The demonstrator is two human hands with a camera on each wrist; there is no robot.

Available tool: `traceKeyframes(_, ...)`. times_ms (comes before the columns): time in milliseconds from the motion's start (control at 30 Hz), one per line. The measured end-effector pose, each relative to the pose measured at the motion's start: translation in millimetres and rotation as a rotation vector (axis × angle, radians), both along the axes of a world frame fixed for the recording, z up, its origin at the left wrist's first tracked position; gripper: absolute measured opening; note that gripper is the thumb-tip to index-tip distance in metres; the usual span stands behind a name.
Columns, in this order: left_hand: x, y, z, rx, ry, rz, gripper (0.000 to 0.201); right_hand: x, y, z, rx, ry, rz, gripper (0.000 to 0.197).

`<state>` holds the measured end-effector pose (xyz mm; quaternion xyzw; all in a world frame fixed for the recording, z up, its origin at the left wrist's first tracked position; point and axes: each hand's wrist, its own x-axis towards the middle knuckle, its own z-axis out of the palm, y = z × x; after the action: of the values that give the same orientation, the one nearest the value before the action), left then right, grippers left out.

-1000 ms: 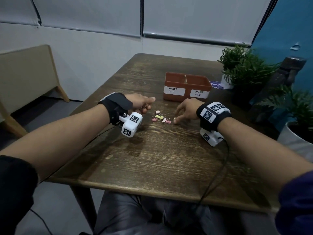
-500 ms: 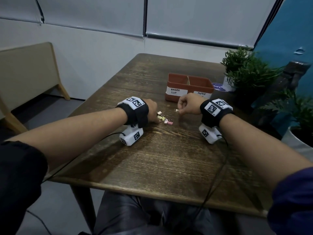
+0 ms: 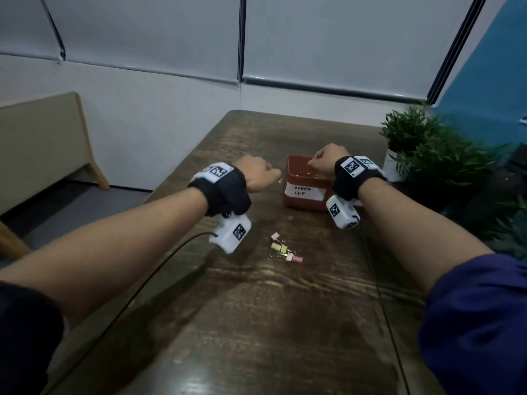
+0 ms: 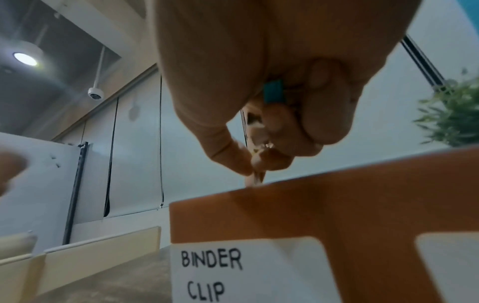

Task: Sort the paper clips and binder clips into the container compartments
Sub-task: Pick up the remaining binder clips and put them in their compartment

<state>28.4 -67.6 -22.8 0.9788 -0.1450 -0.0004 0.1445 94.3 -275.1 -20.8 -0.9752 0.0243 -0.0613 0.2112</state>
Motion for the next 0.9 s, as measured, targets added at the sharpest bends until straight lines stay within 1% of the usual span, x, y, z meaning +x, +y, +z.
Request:
traceKeyframes(33, 14.5, -4.4, 9.0, -0.053, 0.01, 0.01, 0.038, 6.3, 2.1, -2.8, 0.001, 0.016, 0.012, 0.02)
traceKeyframes(133, 60.7, -26.8, 27.5, -0.052, 0.066, 0.045, 0.044, 17.2, 6.1, -8.5, 0.023, 0.008, 0.052, 0.035)
traceKeyframes(167, 71.8, -34.2, 31.9, -0.059, 0.09, 0.05, 0.042, 18.6, 5.9, -7.9, 0.051, 0.0, 0.057, 0.037)
traceKeyframes(200, 80.6, -42.9, 36.3, -0.052, 0.116, 0.05, 0.036, 20.5, 3.6, -7.3, 0.093, -0.008, 0.053, 0.039)
traceKeyframes(233, 89.2, -52.4, 37.8, -0.026, 0.138, 0.03, 0.029, 23.6, -1.2, -7.6, 0.148, -0.027, 0.043, 0.041)
traceKeyframes(267, 97.4, -61.6, 40.6, 0.05, 0.168, -0.022, 0.023, 24.8, -7.0, -7.2, 0.212, -0.061, 0.019, 0.041)
traceKeyframes(300, 100.5, -69.5, 42.3, 0.107, 0.198, -0.106, 0.023, 26.8, -13.6, -7.9, 0.286, -0.102, -0.019, 0.041)
traceKeyframes(333, 100.6, -77.9, 45.4, 0.206, 0.24, -0.164, 0.027, 26.5, -20.8, -7.8, 0.367, -0.153, -0.071, 0.041)
traceKeyframes(367, 108.2, -84.6, 42.1, 0.265, 0.285, -0.193, 0.029, 25.0, -28.0, -7.9, 0.453, -0.197, -0.122, 0.043)
traceKeyframes(400, 119.0, -88.7, 37.7, 0.277, 0.304, -0.188, 0.024, 21.6, -34.9, -8.3, 0.513, -0.229, -0.167, 0.043)
traceKeyframes(433, 124.5, -91.8, 32.5, 0.273, 0.294, -0.179, 0.019, 16.3, -40.5, -8.8, 0.521, -0.252, -0.19, 0.04)
traceKeyframes(467, 124.0, -93.7, 29.2, 0.288, 0.259, -0.171, 0.017, 7.6, -43.6, -8.2, 0.469, -0.265, -0.191, 0.036)
traceKeyframes(533, 119.9, -95.8, 21.8, 0.317, 0.181, -0.2, 0.016, -10.8, -46.8, -8.9, 0.349, -0.258, -0.11, 0.021)
traceKeyframes(567, 116.8, -97.4, 20.2, 0.26, 0.166, -0.197, 0.015, -20.5, -46.1, -10.0, 0.308, -0.21, -0.037, 0.015)
traceKeyframes(600, 114.9, -97.4, 20.0, 0.213, 0.115, -0.191, 0.016, -31.9, -43.7, -9.8, 0.274, -0.13, 0.046, 0.012)
traceKeyframes(667, 96.1, -85.9, 21.7, 0.058, -0.074, -0.139, 0.025, -49.9, -37.2, -14.4, 0.187, 0.089, 0.21, 0.012)
traceKeyframes(700, 83.6, -79.0, 20.1, -0.033, -0.153, -0.124, 0.025, -59.0, -32.2, -18.4, 0.144, 0.19, 0.286, 0.01)
traceKeyframes(733, 67.2, -69.0, 20.5, -0.081, -0.189, -0.139, 0.02, -68.9, -26.0, -23.1, 0.098, 0.266, 0.349, 0.006)
traceKeyframes(767, 49.7, -58.6, 16.8, -0.097, -0.185, -0.189, 0.014, -79.2, -18.7, -28.4, 0.053, 0.313, 0.401, 0.006)
traceKeyframes(833, 21.1, -36.7, 3.5, -0.008, -0.061, -0.323, 0.01, -97.3, -1.5, -40.0, -0.067, 0.357, 0.465, 0.026)
traceKeyframes(900, -2.1, -22.3, -10.9, 0.117, 0.099, -0.392, 0.022, -110.9, 16.5, -49.4, -0.159, 0.39, 0.473, 0.045)
